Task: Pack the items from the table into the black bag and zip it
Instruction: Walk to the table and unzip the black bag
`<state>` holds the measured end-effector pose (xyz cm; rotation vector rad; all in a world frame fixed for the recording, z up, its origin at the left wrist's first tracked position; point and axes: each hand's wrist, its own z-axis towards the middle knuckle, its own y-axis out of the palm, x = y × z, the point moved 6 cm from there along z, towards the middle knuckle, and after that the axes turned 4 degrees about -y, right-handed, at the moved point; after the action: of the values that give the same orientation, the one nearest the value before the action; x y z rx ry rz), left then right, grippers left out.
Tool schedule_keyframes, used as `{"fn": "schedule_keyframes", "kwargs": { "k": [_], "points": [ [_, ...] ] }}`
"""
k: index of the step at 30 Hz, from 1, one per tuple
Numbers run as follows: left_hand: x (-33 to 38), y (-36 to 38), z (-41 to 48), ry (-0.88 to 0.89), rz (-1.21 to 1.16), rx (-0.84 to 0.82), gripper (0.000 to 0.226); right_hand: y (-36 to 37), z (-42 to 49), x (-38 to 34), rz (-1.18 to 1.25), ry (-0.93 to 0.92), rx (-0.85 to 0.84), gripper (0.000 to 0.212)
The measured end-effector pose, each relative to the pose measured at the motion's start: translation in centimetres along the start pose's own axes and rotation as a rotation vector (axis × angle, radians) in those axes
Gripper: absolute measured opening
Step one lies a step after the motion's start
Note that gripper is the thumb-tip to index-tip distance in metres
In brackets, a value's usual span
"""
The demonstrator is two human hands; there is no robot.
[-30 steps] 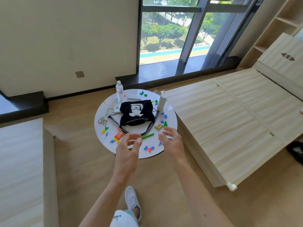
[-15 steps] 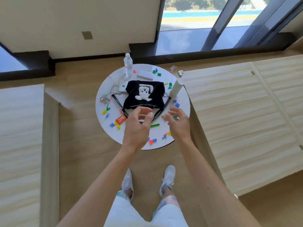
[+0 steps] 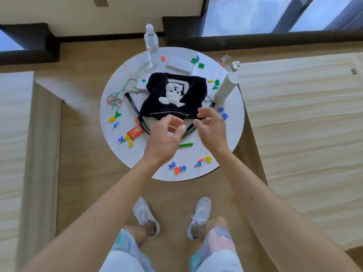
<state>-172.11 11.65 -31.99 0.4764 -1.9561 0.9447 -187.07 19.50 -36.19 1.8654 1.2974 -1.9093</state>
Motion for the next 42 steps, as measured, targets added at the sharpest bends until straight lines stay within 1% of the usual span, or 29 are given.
{"fn": "schedule_keyframes", "kwargs": {
  "k": [2, 5, 8, 10, 14, 17, 19, 22, 25, 27, 29, 31, 33, 36, 39, 42],
  "points": [
    [-2.5, 1.8, 3.1, 0.003, 0.036, -0.016, 0.011, 0.7, 2.2, 3.1, -0.037, -0.027, 0.024, 0.031],
    [-6.8, 3.8, 8.1, 0.014, 0.078, -0.013, 0.012, 2.5, 5.8, 7.8, -0.118, -0.078, 0.006, 0.032],
    [-11.4, 6.2, 13.4, 0.077, 0.161, -0.004, 0.012, 5.0, 9.8, 12.2, -0.246, -0.177, 0.003, 0.034],
    [-13.1, 7.6, 15.8, 0.113, 0.217, -0.015, 0.013, 6.3, 11.6, 13.3, -0.332, -0.249, -0.031, 0.038],
    [-16.6, 11.1, 21.4, 0.23, 0.343, -0.036, 0.011, 10.1, 15.4, 17.1, -0.586, -0.427, -0.084, 0.048],
    [-18.1, 12.6, 24.9, 0.355, 0.483, -0.018, 0.007, 12.0, 16.9, 19.2, -0.805, -0.605, -0.088, 0.058],
    [-19.0, 13.3, 26.4, 0.425, 0.57, -0.014, 0.012, 12.8, 17.6, 20.4, -0.902, -0.688, -0.086, 0.061],
    [-20.2, 14.8, 27.9, 0.526, 0.652, 0.001, 0.023, 13.6, 18.8, 22.3, -1.006, -0.786, -0.038, 0.056],
    [-20.6, 16.3, 28.6, 0.642, 0.715, 0.064, 0.032, 14.1, 19.9, 23.2, -1.002, -0.868, 0.016, 0.052],
    [-20.3, 16.9, 28.4, 0.701, 0.74, 0.122, 0.042, 14.3, 20.2, 23.3, -0.977, -0.894, -0.003, 0.048],
    [-20.0, 17.3, 28.5, 0.724, 0.789, 0.184, 0.051, 14.3, 20.6, 23.3, -0.968, -0.898, -0.034, 0.044],
    [-20.1, 17.6, 28.7, 0.706, 0.857, 0.21, 0.055, 14.2, 20.7, 23.4, -0.977, -0.886, -0.069, 0.043],
    [-20.1, 18.1, 29.0, 0.715, 0.922, 0.238, 0.052, 13.9, 20.9, 23.3, -0.965, -0.893, -0.1, 0.04],
    [-20.2, 18.5, 29.3, 0.75, 0.977, 0.287, 0.042, 13.7, 21.4, 23.1, -0.955, -0.949, -0.099, 0.036],
    [-20.4, 18.2, 29.5, 0.725, 0.889, 0.273, 0.036, 13.7, 21.7, 23.2, -0.927, -0.963, -0.099, 0.036],
    [-20.1, 17.3, 29.2, 0.703, 0.765, 0.236, 0.018, 13.7, 21.5, 23.2, -0.913, -0.948, -0.099, 0.042]
  ]
}}
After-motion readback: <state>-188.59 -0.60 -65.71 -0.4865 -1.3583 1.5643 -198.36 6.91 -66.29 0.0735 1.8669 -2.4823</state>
